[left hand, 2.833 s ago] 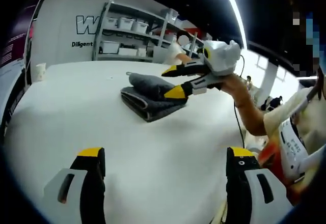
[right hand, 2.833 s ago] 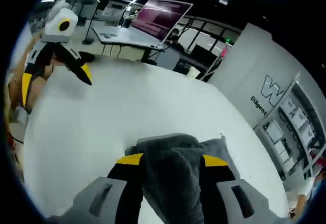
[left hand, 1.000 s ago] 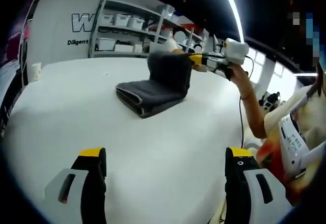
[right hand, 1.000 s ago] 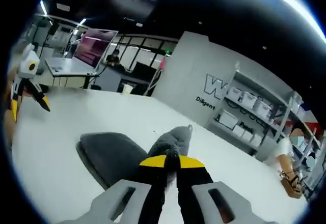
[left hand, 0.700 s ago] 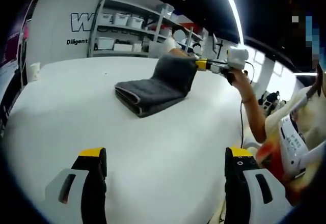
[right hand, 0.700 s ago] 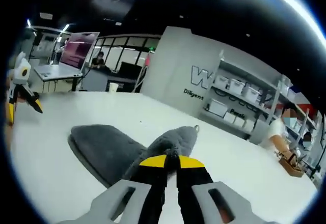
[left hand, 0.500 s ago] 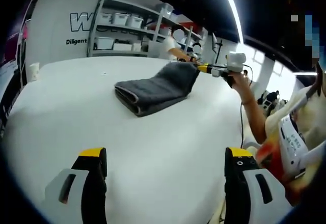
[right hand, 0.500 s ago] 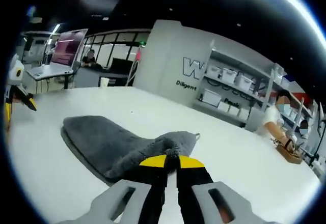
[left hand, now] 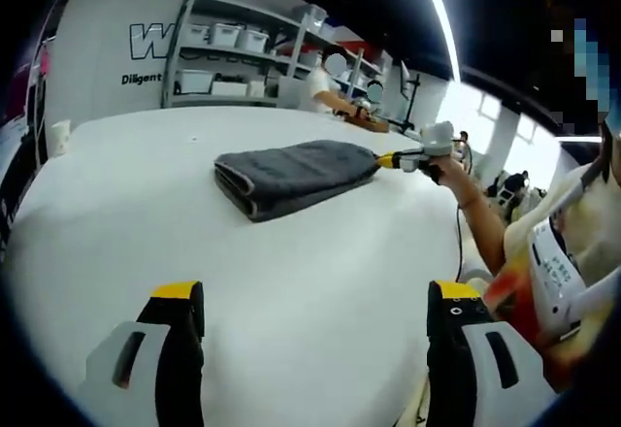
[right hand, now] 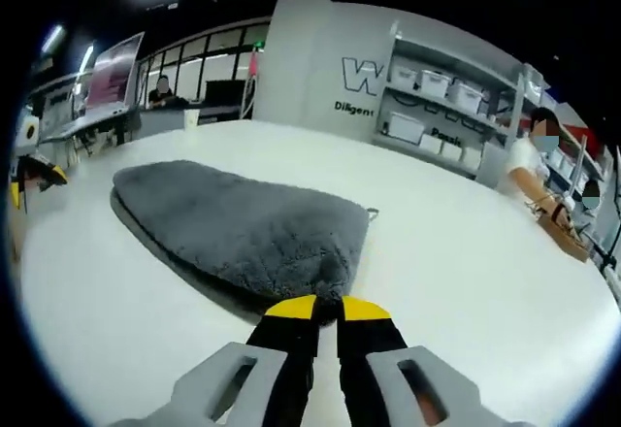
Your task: Open the folded towel by lifting each exposed corner and separating the folded layers until the towel lies flat within the target outline without major curled edges
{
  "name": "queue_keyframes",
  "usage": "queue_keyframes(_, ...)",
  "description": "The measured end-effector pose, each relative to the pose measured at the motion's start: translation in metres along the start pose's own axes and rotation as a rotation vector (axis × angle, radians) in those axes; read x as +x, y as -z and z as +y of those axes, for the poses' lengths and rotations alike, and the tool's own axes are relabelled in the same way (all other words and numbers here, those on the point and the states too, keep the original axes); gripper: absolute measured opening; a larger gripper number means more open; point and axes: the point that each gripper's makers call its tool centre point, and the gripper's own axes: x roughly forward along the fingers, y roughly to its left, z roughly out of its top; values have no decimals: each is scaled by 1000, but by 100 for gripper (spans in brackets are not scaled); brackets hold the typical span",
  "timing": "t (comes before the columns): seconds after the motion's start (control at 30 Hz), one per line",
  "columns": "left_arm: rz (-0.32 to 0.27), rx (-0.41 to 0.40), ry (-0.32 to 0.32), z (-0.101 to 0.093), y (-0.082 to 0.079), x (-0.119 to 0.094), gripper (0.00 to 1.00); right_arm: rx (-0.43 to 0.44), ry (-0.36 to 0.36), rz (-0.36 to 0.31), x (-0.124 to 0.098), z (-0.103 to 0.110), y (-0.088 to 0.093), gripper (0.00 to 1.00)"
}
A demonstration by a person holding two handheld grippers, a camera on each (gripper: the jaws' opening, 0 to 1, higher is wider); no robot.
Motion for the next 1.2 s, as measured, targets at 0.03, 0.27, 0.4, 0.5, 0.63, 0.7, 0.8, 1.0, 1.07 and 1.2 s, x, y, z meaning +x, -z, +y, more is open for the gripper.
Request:
queue_keyframes(0.03, 0, 1, 1, -1, 0, 0, 93, 9, -2, 8, 2, -1, 3, 1)
queue_keyframes(0.27, 3, 5, 1, -1, 0, 1, 93, 30, -5, 17, 9, -4, 9, 2)
queue_keyframes(0.4, 5, 6, 2, -1, 1, 1, 93, 13, 4, 26, 11, -6, 10, 2)
queue_keyframes(0.5, 3, 6, 2, -1, 1, 0, 93, 11, 9, 29, 11, -6, 10, 3)
queue_keyframes(0.63, 2, 6, -1, 0, 1, 0, 93, 32, 19, 24, 6, -10, 9, 10)
queue_keyframes(0.7, 4, 7, -2, 0, 1, -1, 93, 16, 101, 8, -5, -23, 5, 19)
queue_keyframes(0.8, 5, 7, -4, 1, 1, 0, 93, 23, 117, 7, -16, -27, 5, 29)
queue_keyframes(1.0, 6, 3, -1, -1, 1, 3, 92, 62, 163, 50, -38, -40, 18, 45)
queue_keyframes(1.07, 12, 5, 2, -2, 2, 5, 92, 55, 175, 52, -44, -43, 20, 46)
queue_keyframes(1.2, 30, 2, -5, -1, 5, 9, 92, 102, 103, 2, -55, -34, 18, 63)
